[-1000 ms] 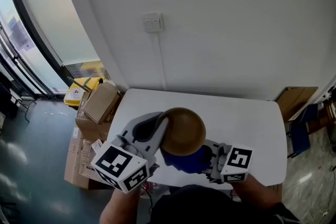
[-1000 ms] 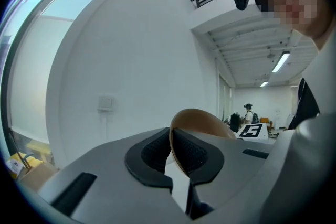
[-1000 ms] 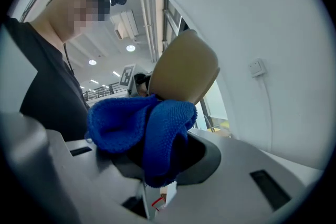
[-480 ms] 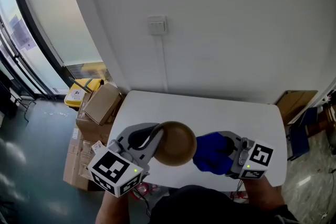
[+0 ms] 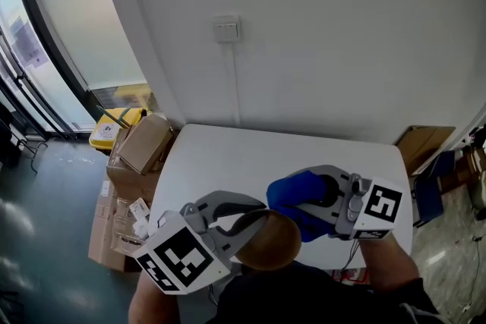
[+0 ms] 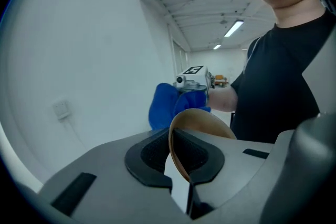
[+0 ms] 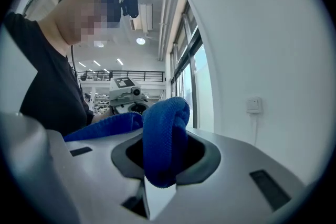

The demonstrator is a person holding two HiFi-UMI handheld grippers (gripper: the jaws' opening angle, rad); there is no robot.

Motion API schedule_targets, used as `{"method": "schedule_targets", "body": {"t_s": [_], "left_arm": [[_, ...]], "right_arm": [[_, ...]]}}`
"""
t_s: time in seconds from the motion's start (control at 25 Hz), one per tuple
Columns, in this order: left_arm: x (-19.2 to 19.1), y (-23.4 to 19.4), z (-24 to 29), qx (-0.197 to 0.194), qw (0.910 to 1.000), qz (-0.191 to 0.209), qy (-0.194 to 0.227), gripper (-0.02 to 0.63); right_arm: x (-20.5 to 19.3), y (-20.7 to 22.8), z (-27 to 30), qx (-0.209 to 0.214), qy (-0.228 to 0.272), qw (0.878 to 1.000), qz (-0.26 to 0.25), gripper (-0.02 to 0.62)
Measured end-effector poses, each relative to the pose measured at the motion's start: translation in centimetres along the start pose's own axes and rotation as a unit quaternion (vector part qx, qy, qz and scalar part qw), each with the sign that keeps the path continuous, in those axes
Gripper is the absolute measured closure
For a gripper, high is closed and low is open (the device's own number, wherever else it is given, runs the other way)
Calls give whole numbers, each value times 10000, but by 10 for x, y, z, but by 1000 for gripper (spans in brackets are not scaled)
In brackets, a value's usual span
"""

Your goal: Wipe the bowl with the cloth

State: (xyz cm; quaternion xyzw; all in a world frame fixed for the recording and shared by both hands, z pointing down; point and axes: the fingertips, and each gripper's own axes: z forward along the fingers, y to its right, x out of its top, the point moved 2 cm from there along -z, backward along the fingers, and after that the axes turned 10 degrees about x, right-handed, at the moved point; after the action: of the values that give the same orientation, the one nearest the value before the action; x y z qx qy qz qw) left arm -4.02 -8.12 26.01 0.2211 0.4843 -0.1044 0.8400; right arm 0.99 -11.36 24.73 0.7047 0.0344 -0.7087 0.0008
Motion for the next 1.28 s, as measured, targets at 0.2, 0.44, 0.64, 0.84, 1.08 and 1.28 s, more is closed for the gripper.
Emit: {"method": "schedule_targets", "body": {"t_s": [0.2, 0.44, 0.64, 0.84, 1.08, 1.28], "left_arm": [[0, -2, 4, 153, 9999, -47, 33, 580], [-23, -49, 2, 1351, 9900, -394, -131, 580], [-34, -71, -3, 2063, 9759, -698, -103, 583], [-30, -79, 2, 2485, 9657, -749, -27, 583], [-12, -79, 10, 3052, 9506, -531, 183, 581], [-7, -77, 17, 3072, 9505, -427, 170, 574]], "right_arm": [[9, 2, 3, -44, 118, 9999, 80, 515], [10, 7, -15, -469, 399, 9975, 332, 514], [20, 1, -24, -519, 881, 9932, 553, 514], [19, 0, -14, -631, 1001, 9896, 814, 515], [-18, 8, 13, -1599, -713, 9822, -678, 514], [-42, 5, 27, -1445, -1310, 9779, -755, 514]]}}
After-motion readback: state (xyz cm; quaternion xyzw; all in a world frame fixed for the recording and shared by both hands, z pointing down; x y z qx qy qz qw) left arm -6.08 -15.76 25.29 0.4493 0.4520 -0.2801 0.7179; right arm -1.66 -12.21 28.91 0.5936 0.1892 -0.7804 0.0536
